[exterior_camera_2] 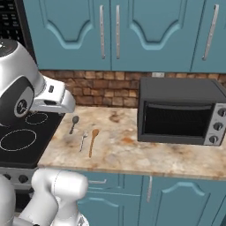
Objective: Organize the utensils by type. Pick up the wooden spoons from the counter and place them in the open cabinet. Then pick up the metallic utensils from the counter and place them in the open drawer.
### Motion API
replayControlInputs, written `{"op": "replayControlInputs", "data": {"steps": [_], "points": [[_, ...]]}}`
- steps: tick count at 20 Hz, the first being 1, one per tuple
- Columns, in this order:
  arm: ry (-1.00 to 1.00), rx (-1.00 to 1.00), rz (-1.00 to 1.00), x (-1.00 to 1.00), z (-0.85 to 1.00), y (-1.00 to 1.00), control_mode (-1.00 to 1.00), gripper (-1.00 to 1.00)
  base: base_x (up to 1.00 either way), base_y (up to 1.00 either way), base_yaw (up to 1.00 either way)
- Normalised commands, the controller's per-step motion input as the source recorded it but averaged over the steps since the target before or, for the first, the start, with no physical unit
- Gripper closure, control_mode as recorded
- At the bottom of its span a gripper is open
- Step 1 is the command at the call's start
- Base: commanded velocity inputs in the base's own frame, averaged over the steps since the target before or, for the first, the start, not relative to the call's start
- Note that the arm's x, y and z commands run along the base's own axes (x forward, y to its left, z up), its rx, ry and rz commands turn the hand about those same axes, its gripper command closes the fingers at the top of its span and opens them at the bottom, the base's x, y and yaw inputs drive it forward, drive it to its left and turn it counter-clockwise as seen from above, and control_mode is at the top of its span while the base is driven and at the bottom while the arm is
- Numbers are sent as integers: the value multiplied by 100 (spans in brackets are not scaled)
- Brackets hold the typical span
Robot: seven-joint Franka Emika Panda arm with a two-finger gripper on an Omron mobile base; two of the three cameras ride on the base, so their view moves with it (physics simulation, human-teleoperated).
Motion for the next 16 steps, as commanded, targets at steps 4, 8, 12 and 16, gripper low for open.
{"op": "replayControlInputs", "data": {"steps": [4, 8, 12, 16], "points": [[0, 0, 0, 0, 0, 0, 100, -100, 50, 0, 1], [0, 0, 0, 0, 0, 0, 100, -100, 0, -1, 0], [0, 0, 0, 0, 0, 0, 100, -100, 0, 0, 0], [0, 0, 0, 0, 0, 0, 100, -100, 1, 0, 0]]}}
